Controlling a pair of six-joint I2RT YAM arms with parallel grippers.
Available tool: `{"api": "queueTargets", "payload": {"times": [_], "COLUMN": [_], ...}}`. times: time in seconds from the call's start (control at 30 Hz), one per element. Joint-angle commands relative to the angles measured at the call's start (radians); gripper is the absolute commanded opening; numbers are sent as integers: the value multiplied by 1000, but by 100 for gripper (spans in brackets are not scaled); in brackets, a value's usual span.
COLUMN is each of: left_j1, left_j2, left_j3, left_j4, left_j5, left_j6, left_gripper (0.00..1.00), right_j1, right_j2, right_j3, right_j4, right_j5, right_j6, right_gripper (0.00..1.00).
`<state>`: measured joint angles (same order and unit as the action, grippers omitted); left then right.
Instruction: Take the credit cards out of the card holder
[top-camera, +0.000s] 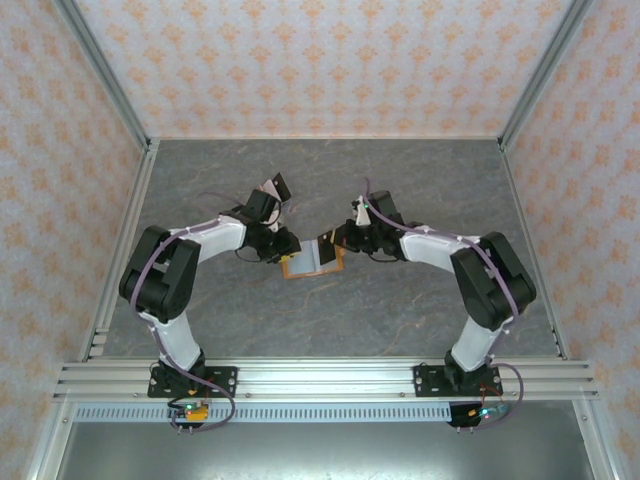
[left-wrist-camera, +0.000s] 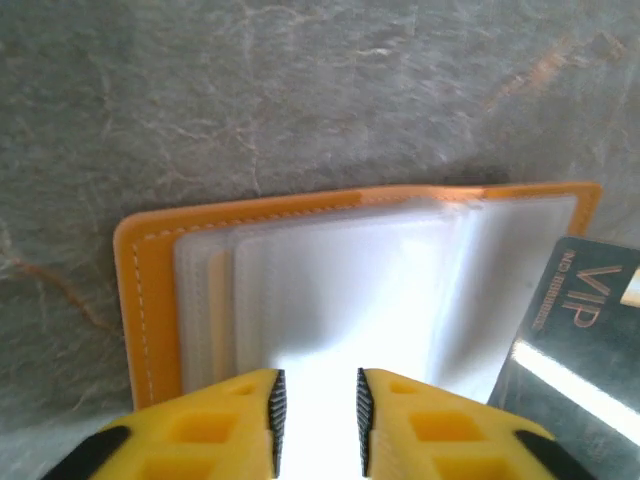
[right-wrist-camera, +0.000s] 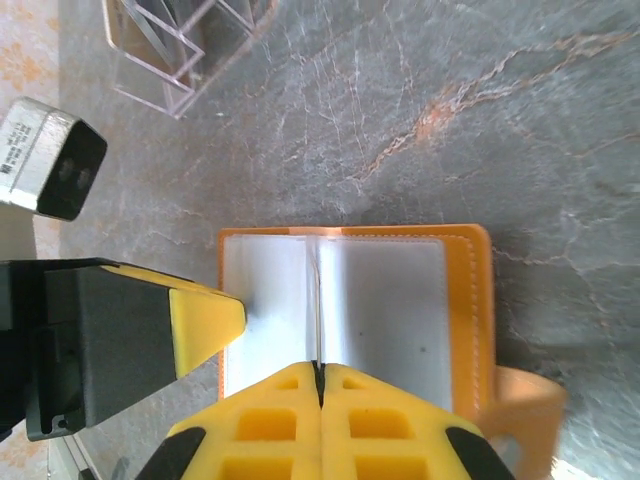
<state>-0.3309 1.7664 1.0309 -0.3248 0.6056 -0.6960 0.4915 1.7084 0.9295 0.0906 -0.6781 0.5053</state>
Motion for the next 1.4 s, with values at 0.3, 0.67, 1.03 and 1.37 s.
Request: {"api": "queueTargets", "payload": {"times": [0.3, 0.67, 1.03, 1.37], "left_j1": [10, 16, 33, 41], "left_j2": [-251, -232, -242, -281], "left_j3": [-62, -107, -145, -116], "left_j4": [207, 406, 466, 295], "left_j5": [125, 297, 287, 161], "left_j6": [-128, -175, -199, -132], "left_gripper": [70, 61, 13, 0], "right_j1": [-19, -24, -39, -39], "right_j2": [-102, -83, -67, -82], "right_j3": [-23, -30, -46, 14], "right_j4": [294, 443, 488, 165], "right_j5": [-201, -267, -273, -143], "right_j6": [211, 301, 343, 213], "right_gripper": [2, 2, 5, 54]}}
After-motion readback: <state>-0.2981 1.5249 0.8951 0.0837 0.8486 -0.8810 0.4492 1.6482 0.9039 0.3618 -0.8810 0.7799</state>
